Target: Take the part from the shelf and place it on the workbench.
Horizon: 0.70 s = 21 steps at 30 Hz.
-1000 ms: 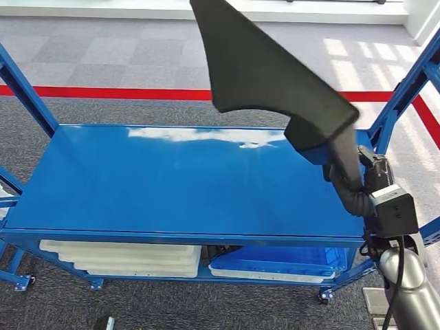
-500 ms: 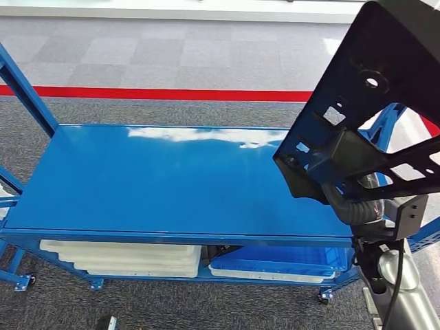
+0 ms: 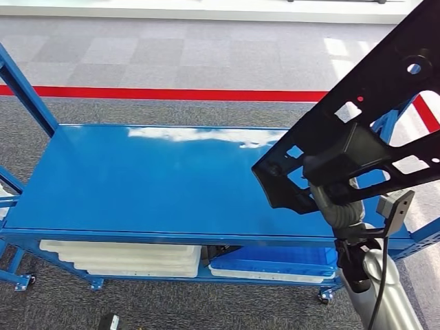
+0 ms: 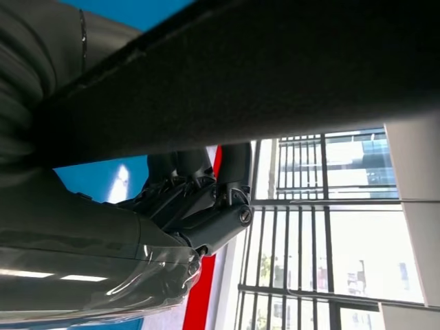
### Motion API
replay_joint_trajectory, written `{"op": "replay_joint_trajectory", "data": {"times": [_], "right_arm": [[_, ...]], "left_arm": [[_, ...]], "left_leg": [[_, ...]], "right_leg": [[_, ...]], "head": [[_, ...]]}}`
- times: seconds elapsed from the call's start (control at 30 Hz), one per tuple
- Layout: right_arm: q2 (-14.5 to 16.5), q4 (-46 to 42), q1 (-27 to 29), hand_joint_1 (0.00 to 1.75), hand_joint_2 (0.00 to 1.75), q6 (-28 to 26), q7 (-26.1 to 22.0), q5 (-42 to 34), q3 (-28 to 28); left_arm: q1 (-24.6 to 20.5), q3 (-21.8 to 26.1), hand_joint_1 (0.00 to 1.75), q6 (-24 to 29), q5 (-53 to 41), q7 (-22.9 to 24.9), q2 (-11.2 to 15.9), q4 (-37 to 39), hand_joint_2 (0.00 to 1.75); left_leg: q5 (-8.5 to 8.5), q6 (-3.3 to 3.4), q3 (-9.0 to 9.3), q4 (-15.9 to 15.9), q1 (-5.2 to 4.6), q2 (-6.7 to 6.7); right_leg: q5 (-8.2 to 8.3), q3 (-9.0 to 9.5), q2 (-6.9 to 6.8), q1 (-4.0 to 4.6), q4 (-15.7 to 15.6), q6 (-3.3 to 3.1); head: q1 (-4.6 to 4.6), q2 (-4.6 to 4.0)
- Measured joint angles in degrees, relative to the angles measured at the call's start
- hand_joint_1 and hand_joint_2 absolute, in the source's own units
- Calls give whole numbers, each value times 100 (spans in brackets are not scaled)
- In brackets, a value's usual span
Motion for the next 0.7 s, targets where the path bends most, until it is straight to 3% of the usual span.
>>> {"op": "replay_joint_trajectory", "data": {"times": [0.4,0.7], "right_arm": [[258,-60,56,175,175,696,-10,-490,153],[383,-506,197,175,175,968,-28,-588,635]], "left_arm": [[-1,-2,0,45,-23,26,0,0,175],[-5,-5,0,154,-61,1,0,0,175]], "left_leg": [[0,0,0,0,0,0],[0,0,0,0,0,0]], "right_leg": [[0,0,0,0,0,0],[-1,0,0,0,0,0]], "head": [[0,0],[0,0]]}}
